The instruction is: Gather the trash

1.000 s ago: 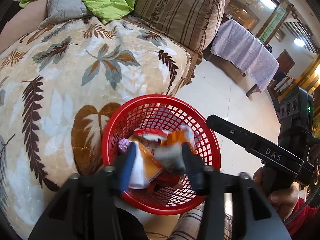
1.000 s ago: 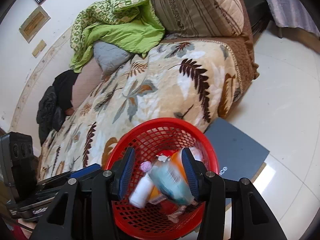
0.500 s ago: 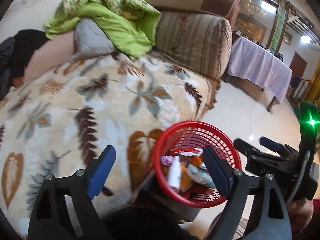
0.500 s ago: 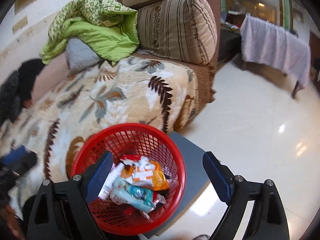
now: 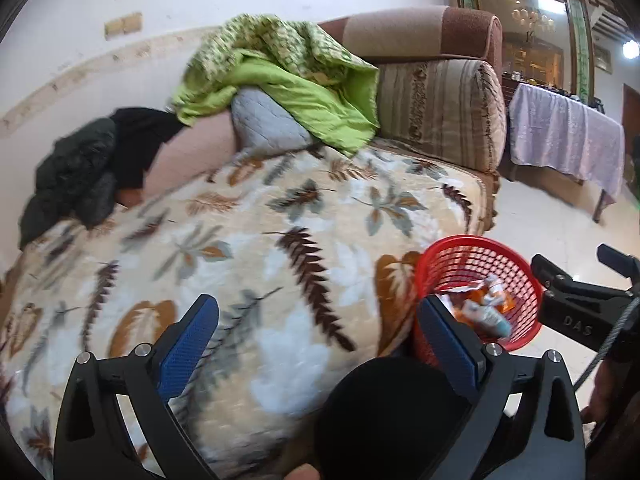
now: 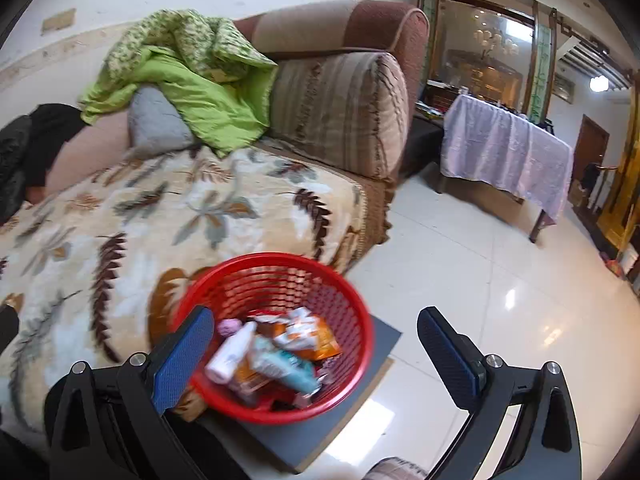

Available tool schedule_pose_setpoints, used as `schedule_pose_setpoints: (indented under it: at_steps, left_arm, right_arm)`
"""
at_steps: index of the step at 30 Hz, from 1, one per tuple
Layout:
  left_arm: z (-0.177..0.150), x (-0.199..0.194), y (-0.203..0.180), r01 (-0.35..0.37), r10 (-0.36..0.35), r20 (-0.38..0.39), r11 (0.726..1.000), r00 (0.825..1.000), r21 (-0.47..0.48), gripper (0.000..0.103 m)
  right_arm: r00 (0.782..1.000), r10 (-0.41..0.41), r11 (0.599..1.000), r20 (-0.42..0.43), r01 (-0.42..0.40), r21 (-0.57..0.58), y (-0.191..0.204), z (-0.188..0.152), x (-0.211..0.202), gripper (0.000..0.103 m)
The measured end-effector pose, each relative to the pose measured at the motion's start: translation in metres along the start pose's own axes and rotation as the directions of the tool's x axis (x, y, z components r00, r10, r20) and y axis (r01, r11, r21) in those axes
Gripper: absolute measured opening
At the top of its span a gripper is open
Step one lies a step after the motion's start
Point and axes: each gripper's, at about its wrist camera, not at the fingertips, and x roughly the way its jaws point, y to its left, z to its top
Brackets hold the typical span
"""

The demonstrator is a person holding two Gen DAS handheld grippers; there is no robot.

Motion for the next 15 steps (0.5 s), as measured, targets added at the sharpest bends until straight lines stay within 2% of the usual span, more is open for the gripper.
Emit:
schedule_pose_setpoints:
  at_steps: [4,10,15]
  left_arm:
    - [-0.013,-0.016,0.01,-0.086,0.086,0.031,0.996,0.996,-0.028,0.101]
    - [-0.02,-0.017,0.023,-0.161,0.16,-0.018,0.984,0.987,-0.07,0.101]
    - [-0.024,-0.009,0.026,-0.155,0.152,-0.05,0.987,0.987,-0.053,0.101]
  right_arm:
    - [0.999,0.025,0.999,0.033,-0.024,-0.028,0.012,-0.003,-0.013,0.103]
    - [0.998,0.044,0.998,0.046,-0.042,-0.044,0.021,-0.007,-0.019,0.103]
    - [0.998,0.052,0.997,0.037,-0.05,-0.054,0.023,-0.009,-0.016,0.103]
